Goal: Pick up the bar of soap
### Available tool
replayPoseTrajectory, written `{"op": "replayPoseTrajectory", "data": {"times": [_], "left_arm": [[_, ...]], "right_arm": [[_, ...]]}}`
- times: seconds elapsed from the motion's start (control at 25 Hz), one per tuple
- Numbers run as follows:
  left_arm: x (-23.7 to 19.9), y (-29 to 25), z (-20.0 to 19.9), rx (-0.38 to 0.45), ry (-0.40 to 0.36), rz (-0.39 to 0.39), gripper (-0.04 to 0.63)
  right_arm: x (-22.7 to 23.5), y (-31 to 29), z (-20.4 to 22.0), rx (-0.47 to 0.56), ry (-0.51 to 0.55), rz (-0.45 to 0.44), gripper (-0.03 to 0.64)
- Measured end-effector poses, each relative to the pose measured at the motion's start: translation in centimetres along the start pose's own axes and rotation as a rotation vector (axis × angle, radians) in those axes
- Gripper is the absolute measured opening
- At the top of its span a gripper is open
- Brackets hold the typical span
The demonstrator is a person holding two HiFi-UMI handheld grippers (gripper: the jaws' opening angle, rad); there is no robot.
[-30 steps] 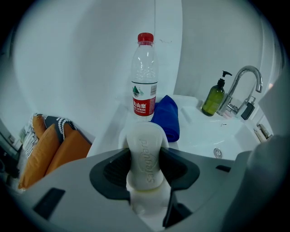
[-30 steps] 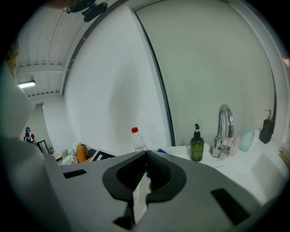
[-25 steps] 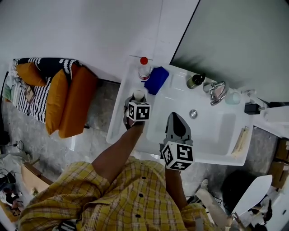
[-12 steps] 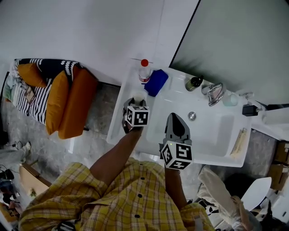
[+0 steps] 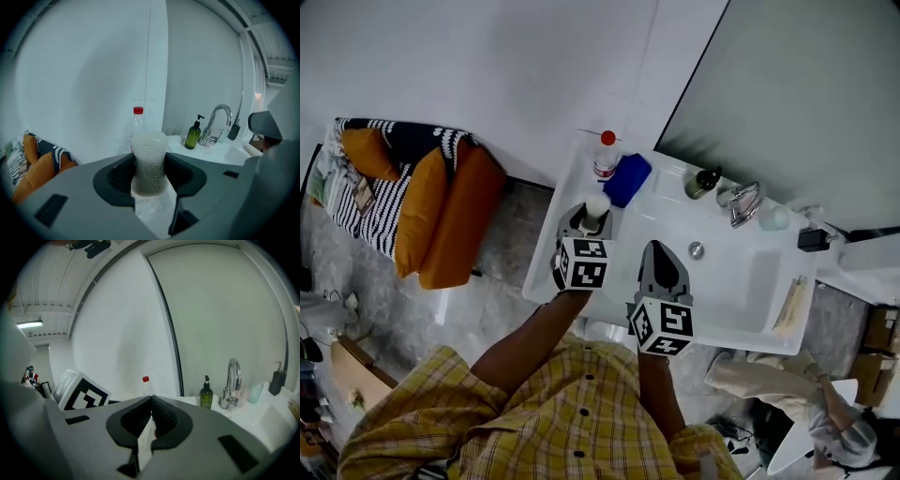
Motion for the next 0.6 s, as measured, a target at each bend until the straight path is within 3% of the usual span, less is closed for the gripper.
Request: {"op": "replayPoseTrajectory", "data": {"times": [0.24,0.6], "left_arm": [[0.1,3.2,-3.4,0.141,-0.020,0.007,0.201],[1.4,9.0,-6.6,0.306,-0.103,0.102,0.201]], "right_arm": [[-1.1,0.7,-0.7,0.021,0.019,-0.013,0.018],[-2.4,1.5,-1.4,0.053,0.041,-0.033,0.018]]}}
Point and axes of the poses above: the fingertips, and each gripper's own axes: y backward along the fingers, x to its right, z out of its underside, the point moved 8 cm from there along y, backward along the fingers, and after that the axes turned 9 degrees about x, right-handed, at the moved point
